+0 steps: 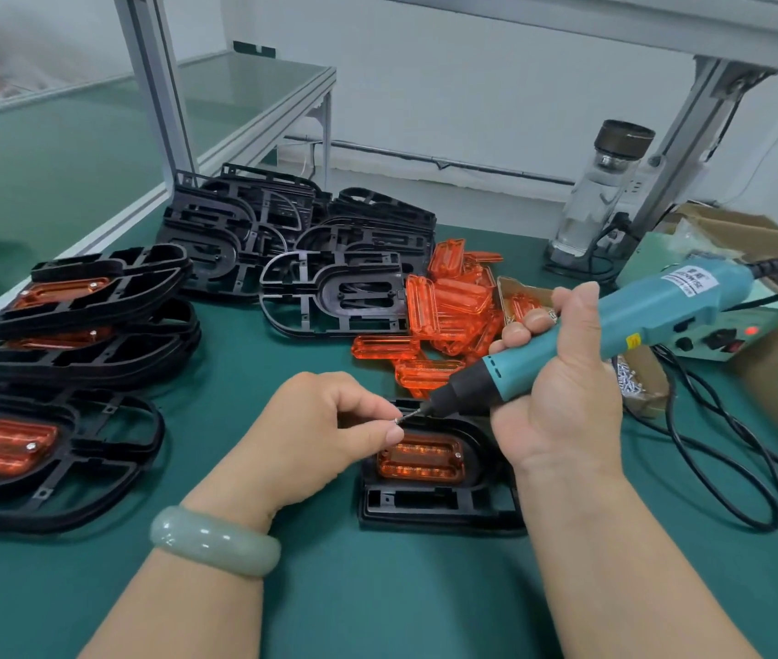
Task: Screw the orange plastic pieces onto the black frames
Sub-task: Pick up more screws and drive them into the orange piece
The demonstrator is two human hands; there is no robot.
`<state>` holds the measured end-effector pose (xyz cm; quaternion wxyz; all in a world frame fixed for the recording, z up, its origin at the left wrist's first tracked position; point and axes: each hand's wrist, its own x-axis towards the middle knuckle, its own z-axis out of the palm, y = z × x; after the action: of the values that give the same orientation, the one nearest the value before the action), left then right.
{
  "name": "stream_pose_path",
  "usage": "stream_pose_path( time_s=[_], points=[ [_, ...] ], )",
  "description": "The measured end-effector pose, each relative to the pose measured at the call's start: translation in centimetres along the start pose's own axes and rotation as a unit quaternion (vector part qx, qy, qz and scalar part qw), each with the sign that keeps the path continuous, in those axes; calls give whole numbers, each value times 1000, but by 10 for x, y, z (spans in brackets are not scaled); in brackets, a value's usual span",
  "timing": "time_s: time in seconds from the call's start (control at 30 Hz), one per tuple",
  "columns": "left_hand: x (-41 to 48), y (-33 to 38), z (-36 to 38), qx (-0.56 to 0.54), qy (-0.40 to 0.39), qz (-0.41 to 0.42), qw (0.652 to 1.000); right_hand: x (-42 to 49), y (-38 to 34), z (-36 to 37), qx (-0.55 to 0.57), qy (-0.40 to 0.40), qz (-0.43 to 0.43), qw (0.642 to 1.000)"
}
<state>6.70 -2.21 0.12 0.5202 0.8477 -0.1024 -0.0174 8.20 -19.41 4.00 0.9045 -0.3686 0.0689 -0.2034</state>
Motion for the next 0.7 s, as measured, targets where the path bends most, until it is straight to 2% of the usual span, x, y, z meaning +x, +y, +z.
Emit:
stream_pose_path(
  time_s=[0.27,0.47,0.7],
  points=[
    [0,3,6,14,20,23,999,-5,1,4,-4,-4,-28,1000],
    [1,0,6,28,-20,21,999,-5,-1,2,-11,-4,-34,999],
    [1,-10,0,108,-60,4,992,2,-1,-3,-24,-7,-19,1000]
  ],
)
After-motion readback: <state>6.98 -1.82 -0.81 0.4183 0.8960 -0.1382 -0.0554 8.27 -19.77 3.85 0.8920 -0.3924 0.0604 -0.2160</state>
